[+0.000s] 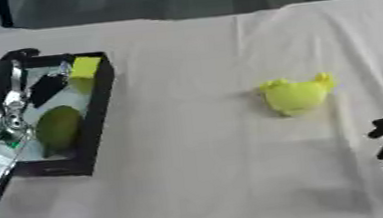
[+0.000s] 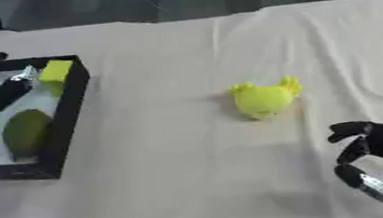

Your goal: Pick up the objects with one hand, pass them to the other hand, and then place them into the box on the other side of the table.

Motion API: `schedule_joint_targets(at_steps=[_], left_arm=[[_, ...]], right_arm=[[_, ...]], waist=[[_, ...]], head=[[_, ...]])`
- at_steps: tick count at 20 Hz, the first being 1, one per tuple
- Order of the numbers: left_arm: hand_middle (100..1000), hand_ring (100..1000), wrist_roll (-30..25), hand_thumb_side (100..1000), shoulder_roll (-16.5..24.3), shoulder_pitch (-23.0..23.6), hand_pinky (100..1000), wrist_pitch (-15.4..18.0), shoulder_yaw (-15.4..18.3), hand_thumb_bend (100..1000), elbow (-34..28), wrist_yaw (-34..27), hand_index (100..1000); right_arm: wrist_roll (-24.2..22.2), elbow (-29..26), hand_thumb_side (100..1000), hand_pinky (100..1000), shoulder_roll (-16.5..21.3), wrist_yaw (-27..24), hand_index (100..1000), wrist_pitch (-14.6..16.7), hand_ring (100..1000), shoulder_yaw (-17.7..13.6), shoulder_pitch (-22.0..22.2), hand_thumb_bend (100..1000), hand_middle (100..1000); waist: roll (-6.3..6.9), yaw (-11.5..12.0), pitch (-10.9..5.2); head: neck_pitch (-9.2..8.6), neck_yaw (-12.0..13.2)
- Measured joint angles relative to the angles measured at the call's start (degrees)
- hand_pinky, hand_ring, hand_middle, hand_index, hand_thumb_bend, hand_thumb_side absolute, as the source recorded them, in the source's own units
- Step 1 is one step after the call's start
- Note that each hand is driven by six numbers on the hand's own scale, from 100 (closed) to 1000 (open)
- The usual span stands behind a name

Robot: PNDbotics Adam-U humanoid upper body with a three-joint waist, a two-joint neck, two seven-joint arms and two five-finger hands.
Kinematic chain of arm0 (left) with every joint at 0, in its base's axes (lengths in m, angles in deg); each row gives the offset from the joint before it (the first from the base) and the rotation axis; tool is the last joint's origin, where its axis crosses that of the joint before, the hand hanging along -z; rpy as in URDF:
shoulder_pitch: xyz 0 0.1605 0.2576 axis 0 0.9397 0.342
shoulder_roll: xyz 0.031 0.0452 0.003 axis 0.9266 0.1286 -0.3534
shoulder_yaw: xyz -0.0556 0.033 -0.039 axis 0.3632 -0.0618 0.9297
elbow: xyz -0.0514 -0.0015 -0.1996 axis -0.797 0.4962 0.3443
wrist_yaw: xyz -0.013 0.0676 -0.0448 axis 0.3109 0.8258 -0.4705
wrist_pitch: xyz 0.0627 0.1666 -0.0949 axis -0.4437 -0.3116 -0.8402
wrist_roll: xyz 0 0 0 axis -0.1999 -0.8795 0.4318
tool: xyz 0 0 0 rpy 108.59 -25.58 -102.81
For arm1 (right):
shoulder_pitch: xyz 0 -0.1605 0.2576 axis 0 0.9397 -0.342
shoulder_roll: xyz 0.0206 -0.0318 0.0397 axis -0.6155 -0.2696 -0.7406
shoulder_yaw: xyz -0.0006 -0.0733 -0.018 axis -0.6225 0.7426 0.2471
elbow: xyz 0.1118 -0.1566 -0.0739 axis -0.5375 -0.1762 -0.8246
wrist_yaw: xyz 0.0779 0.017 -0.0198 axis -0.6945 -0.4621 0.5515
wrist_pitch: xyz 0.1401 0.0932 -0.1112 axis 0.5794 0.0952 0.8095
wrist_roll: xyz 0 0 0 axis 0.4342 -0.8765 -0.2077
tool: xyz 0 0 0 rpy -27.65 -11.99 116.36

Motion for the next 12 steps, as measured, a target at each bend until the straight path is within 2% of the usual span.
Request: schedule_joint_targets(at_steps=[1,2,5,8,9,12], left_arm=[[836,1000,-0.1,710,0.0,0.0,919,-0.1,0.1,336,0.0,0.1,850],[836,1000,-0.1,778,0.0,0.0,918,-0.1,0.2,338,0.0,0.1,847],[835,1000,-0.2,808,0.0,0.0,916,-0.2,0.5,319,-0.3,0.0,839],[827,1000,-0.3,783,0.0,0.1,905,-0.4,0.6,148,-1.3,-0.5,830],[826,1000,-0.4,753,0.0,0.1,904,-0.5,0.7,100,-2.0,-0.8,828],[823,1000,-0.5,729,0.0,0.8,897,-1.1,1.4,100,-5.4,-2.2,824]], right_arm=[[0.0,0.0,529,662,0.0,0.0,855,0.0,615,0.0,0.1,421,734],[0.0,0.0,539,662,0.0,0.1,855,0.0,615,0.0,0.1,418,734],[0.1,0.0,548,661,0.0,0.3,855,-0.1,615,0.1,0.3,412,734],[0.4,0.0,532,663,0.0,0.3,858,0.1,618,0.1,0.4,347,740],[0.6,0.0,497,666,0.0,0.3,862,0.3,624,0.1,0.4,302,746],[1.6,0.0,509,670,0.0,0.0,872,0.4,631,-0.1,0.3,259,755]], waist=[[0.00,0.0,0.00],[0.00,0.0,0.00],[0.00,0.0,0.00],[0.00,0.0,0.00],[0.00,0.0,0.00],[0.00,-0.1,0.00]], head=[[0.01,-0.1],[0.01,-0.1],[0.09,-0.7],[0.47,-2.7],[0.63,-3.5],[1.11,-5.6]])
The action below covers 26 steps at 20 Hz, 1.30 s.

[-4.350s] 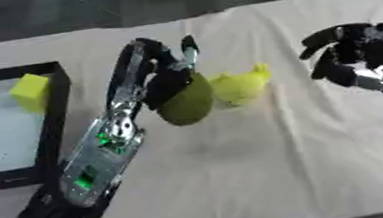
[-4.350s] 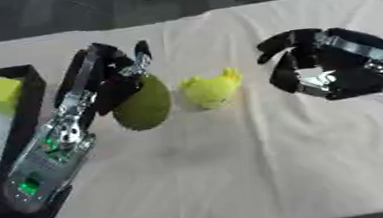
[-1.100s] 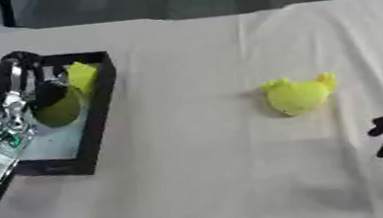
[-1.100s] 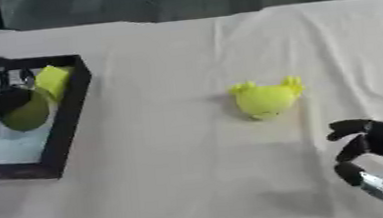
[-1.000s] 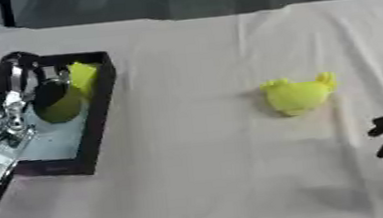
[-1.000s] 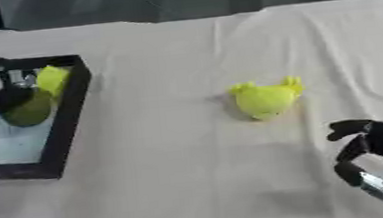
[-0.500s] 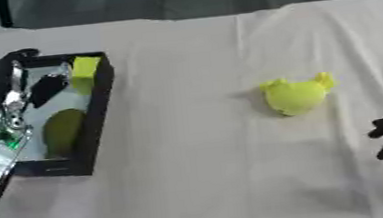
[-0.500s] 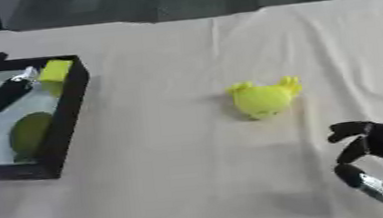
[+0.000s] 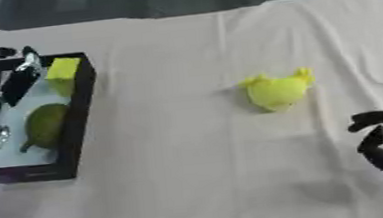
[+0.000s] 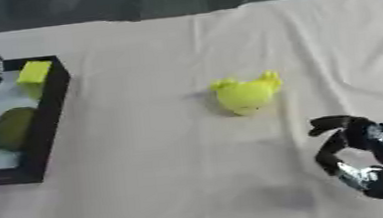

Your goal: Pick up the objects with one hand, pass them to the other hand, and then place them into the box on the other side of the table.

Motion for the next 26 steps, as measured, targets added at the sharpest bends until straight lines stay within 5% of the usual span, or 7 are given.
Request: schedule_joint_targets(at_steps=[1,6,13,19,26], left_arm=[[823,1000,-0.1,735,0.0,0.3,892,-0.2,0.2,100,-1.5,-0.6,821],[834,1000,-1.4,725,0.5,1.9,846,-0.6,1.2,100,-10.8,-4.6,819],[832,1000,-5.1,744,0.5,4.3,845,-0.4,1.6,100,-21.4,-9.0,801],[832,1000,-6.4,764,0.5,6.5,847,-0.9,1.6,100,-25.4,-10.4,799],[819,1000,-7.1,768,0.4,8.8,842,-1.5,1.6,100,-25.7,-10.9,785]], right_arm=[[0.4,0.0,526,675,0.0,-0.3,877,0.0,637,0.0,0.0,221,763],[1.5,0.0,374,684,0.7,-1.0,869,-0.5,643,-1.3,-1.6,387,772],[2.2,0.0,308,715,3.8,0.7,877,-4.6,692,-3.4,-6.1,494,799],[-0.3,0.0,233,761,5.1,6.5,895,-12.2,751,-4.7,-13.1,556,837],[-6.4,0.0,165,742,4.1,9.5,892,-25.3,747,-4.9,-23.2,560,836]], waist=[[0.00,0.0,0.00],[0.00,0.0,0.00],[-0.15,0.8,0.00],[-0.48,0.9,-0.09],[-1.05,-0.5,-1.64]], head=[[0.02,-0.6],[0.12,-3.3],[0.51,-5.7],[1.40,-6.3],[3.72,-5.6]])
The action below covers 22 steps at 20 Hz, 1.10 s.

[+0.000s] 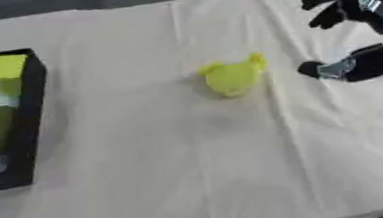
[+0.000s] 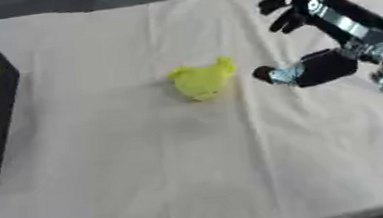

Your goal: Pick up the objects with one hand, pass them to the other hand, and then place them into the box on the other side of the table.

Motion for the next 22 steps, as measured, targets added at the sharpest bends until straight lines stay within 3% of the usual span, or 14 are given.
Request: schedule_joint_targets(at_steps=[5,10,14,22], left_arm=[[820,1000,0.5,778,-0.8,2.4,844,0.0,0.0,100,0.7,-0.8,780],[818,1000,1.3,778,-1.0,3.1,843,-0.1,0.0,100,1.5,-1.0,776],[818,1000,1.5,778,-1.3,3.5,843,-0.1,0.0,100,2.0,-1.0,773],[814,1000,1.9,778,-1.5,3.6,844,-0.2,0.0,100,2.6,-1.1,766]], right_arm=[[-1.4,0.0,159,738,-3.6,0.4,892,-10.9,748,0.8,-6.0,567,832],[-1.3,0.0,154,740,-7.6,2.4,892,-17.2,756,3.4,-7.3,576,834],[-1.6,0.0,153,749,-9.8,4.0,899,-18.7,760,5.1,-8.0,581,833],[-3.3,0.0,100,751,-11.5,7.0,900,-16.9,761,7.4,-8.7,526,834]], waist=[[-0.48,-0.9,-1.25],[-0.99,-1.1,-1.89],[-1.40,-1.1,-2.19],[-1.49,0.1,-2.19]], head=[[2.05,1.3],[2.77,2.4],[2.76,3.0],[2.74,2.7]])
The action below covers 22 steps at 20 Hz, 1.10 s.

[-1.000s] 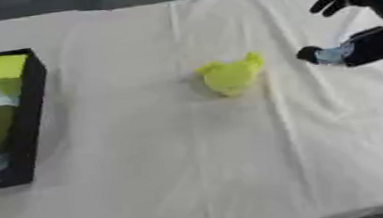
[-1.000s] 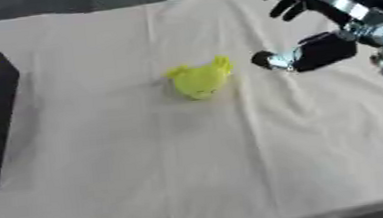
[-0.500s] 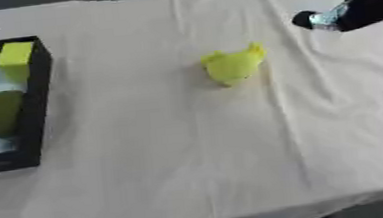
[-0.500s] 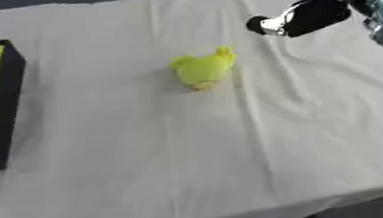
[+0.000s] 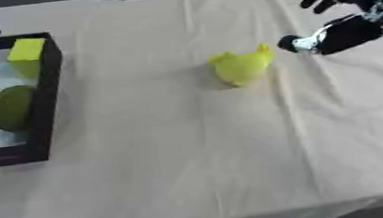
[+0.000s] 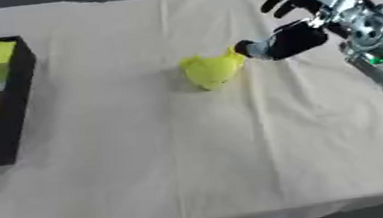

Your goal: Pick up the objects with one hand, pass them to the other hand, and then place them into the box on the other side of the table.

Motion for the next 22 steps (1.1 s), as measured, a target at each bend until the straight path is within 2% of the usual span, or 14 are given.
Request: schedule_joint_targets(at_steps=[7,11,15,22], left_arm=[[806,1000,0.0,787,-1.5,0.2,856,0.0,-0.1,100,0.2,-0.2,757],[805,1000,-0.2,792,-2.3,0.2,858,-0.2,-0.4,100,0.2,-0.2,753],[803,1000,-0.3,786,-2.4,0.2,857,-0.3,-0.4,100,0.2,-0.2,751],[800,1000,-0.8,775,-2.4,0.2,855,-0.7,-0.4,100,0.2,-0.3,749]], right_arm=[[-3.0,0.0,118,776,-0.6,3.7,895,2.1,794,2.2,-0.2,531,863],[-4.3,0.0,117,794,-1.0,7.4,904,2.5,809,3.6,0.6,524,834],[-5.1,0.0,131,810,-1.2,11.4,879,3.1,817,4.5,1.5,528,834],[-8.5,0.0,121,830,-1.5,14.5,876,0.6,827,5.4,2.9,519,844]], waist=[[0.00,2.9,0.00],[0.00,3.6,0.07],[0.00,4.0,0.09],[0.00,4.3,0.68]], head=[[-0.01,-2.0],[-0.38,-3.6],[-0.99,-4.1],[-1.82,-5.2]])
